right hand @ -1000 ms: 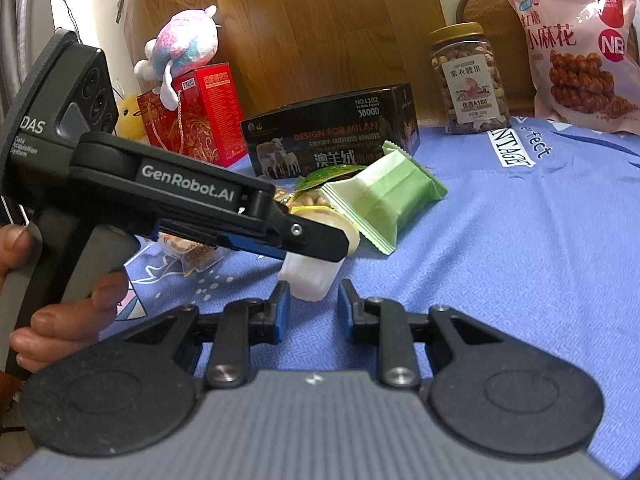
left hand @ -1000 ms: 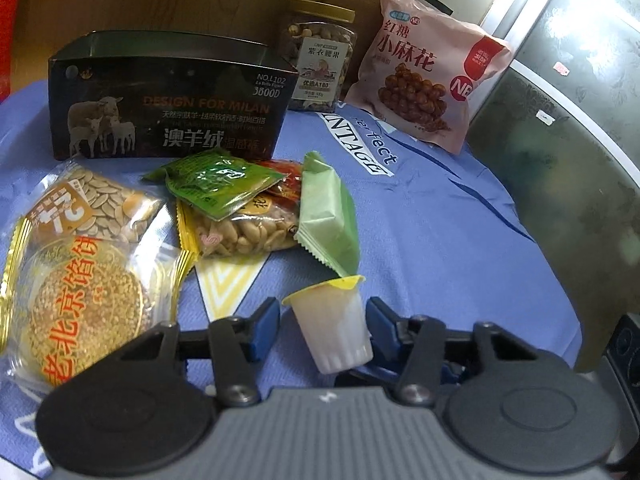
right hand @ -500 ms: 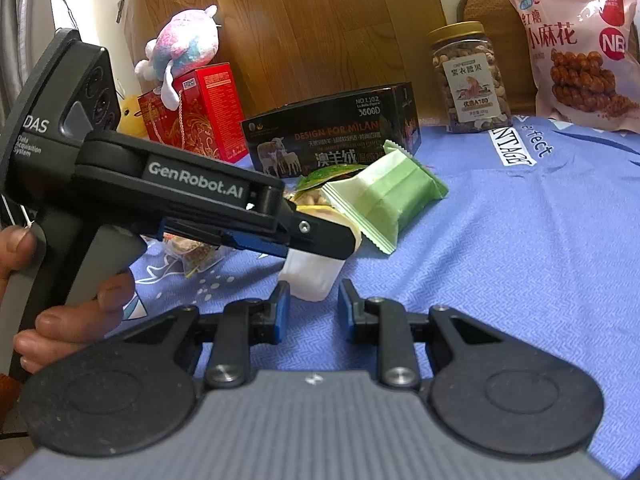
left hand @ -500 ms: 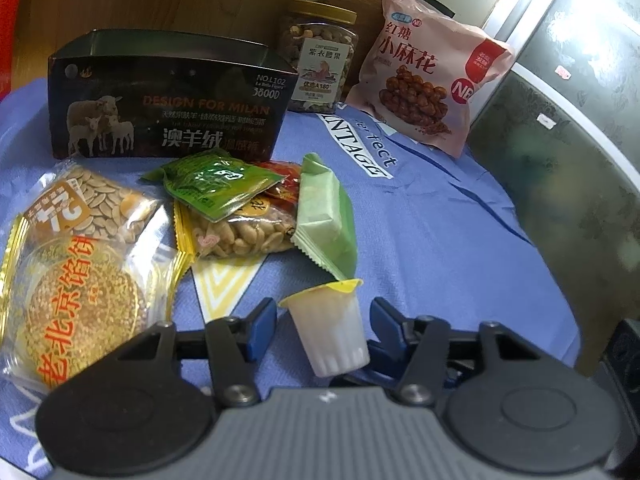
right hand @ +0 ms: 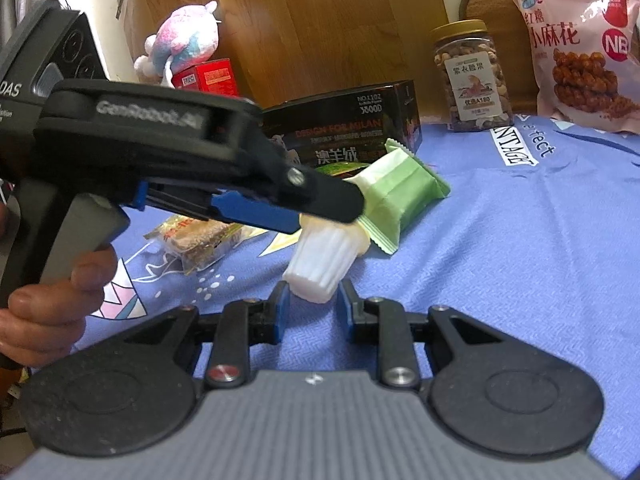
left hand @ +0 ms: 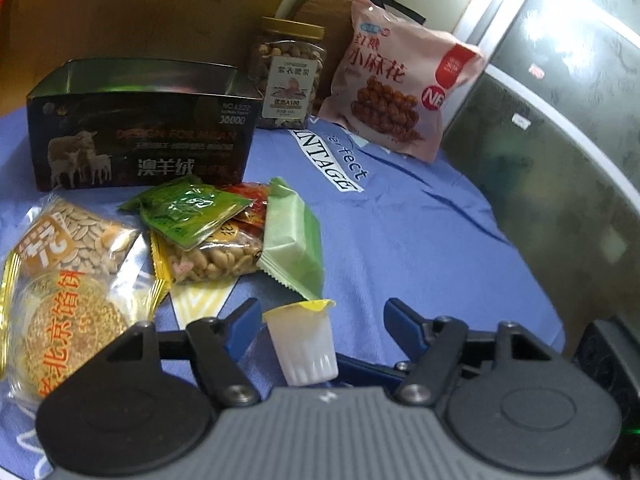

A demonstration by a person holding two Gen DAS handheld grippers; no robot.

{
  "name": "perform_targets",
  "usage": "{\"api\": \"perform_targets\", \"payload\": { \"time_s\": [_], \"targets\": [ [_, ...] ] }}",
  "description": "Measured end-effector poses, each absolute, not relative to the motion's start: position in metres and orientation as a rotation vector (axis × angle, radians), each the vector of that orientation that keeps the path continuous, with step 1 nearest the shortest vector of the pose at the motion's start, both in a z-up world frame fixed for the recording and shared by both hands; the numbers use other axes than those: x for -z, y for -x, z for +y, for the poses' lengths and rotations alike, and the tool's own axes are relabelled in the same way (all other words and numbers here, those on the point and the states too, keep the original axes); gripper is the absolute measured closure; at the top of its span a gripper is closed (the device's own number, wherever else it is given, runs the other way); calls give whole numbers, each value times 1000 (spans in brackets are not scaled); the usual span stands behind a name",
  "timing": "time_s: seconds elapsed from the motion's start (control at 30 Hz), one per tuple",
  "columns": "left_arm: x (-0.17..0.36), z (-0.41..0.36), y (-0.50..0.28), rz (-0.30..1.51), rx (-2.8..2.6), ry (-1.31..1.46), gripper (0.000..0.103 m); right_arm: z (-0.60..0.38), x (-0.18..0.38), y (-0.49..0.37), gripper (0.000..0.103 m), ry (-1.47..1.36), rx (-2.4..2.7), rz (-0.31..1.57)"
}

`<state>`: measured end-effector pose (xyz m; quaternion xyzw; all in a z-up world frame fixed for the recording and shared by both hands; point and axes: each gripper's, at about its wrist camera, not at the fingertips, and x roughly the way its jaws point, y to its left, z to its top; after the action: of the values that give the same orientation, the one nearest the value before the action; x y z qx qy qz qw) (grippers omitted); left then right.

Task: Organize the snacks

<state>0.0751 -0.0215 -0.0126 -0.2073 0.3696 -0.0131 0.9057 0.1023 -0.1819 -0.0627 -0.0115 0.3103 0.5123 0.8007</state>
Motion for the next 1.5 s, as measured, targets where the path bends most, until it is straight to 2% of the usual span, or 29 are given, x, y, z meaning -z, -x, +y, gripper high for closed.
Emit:
{"api": "perform_targets", "payload": {
  "time_s": [1.5],
  "targets": [
    [30, -30, -62, 806, 54, 501, 33, -184, 62, -97, 71, 5, -1063, 675]
  ]
}}
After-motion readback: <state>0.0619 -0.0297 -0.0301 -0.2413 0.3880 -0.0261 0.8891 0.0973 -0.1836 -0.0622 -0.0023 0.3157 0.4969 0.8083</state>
